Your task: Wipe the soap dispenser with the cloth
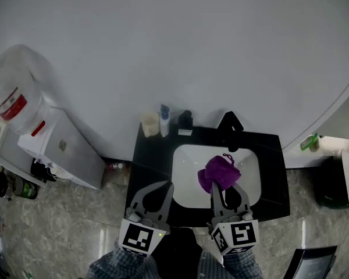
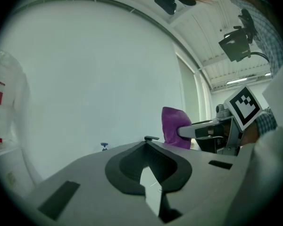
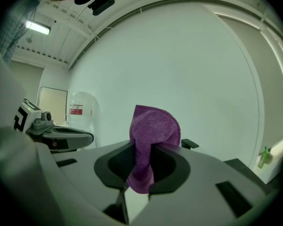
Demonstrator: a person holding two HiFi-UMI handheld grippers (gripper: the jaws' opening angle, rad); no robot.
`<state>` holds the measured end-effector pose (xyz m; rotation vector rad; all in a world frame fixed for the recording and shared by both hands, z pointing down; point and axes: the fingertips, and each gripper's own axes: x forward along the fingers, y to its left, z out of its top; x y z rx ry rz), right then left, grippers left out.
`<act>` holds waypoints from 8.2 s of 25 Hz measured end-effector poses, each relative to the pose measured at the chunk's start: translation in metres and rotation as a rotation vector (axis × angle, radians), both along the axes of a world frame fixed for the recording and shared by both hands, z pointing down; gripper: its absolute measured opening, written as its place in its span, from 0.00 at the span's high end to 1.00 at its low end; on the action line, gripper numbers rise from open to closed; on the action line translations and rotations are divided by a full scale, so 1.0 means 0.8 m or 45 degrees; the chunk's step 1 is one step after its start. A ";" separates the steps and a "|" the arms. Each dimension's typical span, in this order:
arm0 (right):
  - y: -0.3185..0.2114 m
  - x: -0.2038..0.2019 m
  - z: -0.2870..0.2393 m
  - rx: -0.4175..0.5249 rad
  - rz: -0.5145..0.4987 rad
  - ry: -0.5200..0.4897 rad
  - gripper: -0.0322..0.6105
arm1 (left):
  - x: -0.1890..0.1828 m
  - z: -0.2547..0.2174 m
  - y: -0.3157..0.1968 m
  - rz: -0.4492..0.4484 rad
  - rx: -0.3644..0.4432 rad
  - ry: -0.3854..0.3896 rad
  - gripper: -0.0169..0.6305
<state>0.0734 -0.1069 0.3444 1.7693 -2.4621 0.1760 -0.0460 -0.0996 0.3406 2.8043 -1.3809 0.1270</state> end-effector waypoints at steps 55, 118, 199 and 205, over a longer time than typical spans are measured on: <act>-0.391 0.016 0.246 -0.526 -0.126 0.179 0.83 | -0.011 0.063 -0.170 -0.377 -0.187 0.037 0.97; -0.325 -0.086 0.272 -0.517 -0.472 0.377 0.83 | -0.028 0.078 -0.168 -0.400 -0.205 -0.006 0.97; -0.384 0.004 0.272 -0.602 -0.147 0.275 0.83 | -0.042 0.083 -0.162 -0.417 -0.213 -0.003 0.97; -0.402 0.015 0.255 -0.554 -0.082 0.242 0.83 | -0.044 0.083 -0.159 -0.422 -0.214 -0.008 0.97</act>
